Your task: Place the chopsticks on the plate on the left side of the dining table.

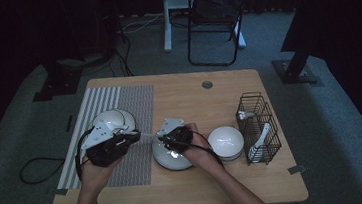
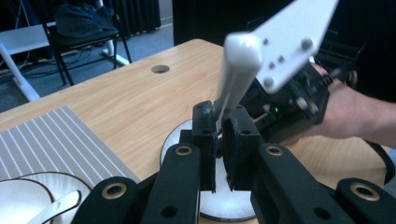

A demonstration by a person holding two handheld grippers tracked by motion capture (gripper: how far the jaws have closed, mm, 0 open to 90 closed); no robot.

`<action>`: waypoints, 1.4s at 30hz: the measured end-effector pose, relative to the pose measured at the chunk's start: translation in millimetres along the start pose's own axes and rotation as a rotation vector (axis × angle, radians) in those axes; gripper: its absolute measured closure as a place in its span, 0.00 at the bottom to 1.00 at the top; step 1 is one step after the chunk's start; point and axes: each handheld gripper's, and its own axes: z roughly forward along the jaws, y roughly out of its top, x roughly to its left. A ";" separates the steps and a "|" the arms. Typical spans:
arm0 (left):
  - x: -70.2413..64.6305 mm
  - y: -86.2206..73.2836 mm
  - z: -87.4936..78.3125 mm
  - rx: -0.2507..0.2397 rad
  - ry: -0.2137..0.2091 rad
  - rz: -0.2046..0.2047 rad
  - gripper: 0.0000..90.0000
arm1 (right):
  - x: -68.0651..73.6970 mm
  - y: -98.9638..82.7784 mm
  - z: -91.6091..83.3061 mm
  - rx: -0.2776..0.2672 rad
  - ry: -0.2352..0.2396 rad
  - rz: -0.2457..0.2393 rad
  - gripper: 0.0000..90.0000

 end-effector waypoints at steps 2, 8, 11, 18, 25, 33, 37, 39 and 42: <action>1.7 0.9 0.7 -0.007 0.009 -0.009 0.94 | 1.4 -0.4 0.0 -0.002 0.001 -0.006 0.87; 1.1 1.1 4.0 -0.001 0.062 0.002 0.89 | 7.9 -4.5 -0.8 -0.009 0.045 -0.043 0.94; 0.6 -0.1 4.8 0.002 0.085 0.004 0.88 | 6.0 -5.6 -2.9 -0.020 0.070 -0.027 0.96; -4.4 3.6 7.7 -0.011 0.113 0.034 0.91 | 6.0 -5.8 -0.5 0.008 0.062 -0.014 0.96; -2.2 4.9 17.6 0.007 0.192 0.056 0.98 | 15.3 -1.2 0.7 0.006 0.073 -0.055 0.96; 7.2 -9.6 21.3 0.057 0.277 0.053 0.98 | 22.2 2.9 -3.7 -0.015 0.084 -0.108 0.96; 13.5 -21.3 24.5 0.098 0.324 0.052 0.98 | 23.5 5.3 -4.6 -0.017 0.083 -0.120 0.96; 18.4 -27.3 26.5 0.115 0.333 0.038 0.97 | 23.9 7.6 -5.3 -0.023 0.085 -0.123 0.96; 22.4 -31.4 25.4 0.121 0.323 0.006 0.95 | 24.3 12.2 -3.6 -0.015 0.107 -0.123 0.96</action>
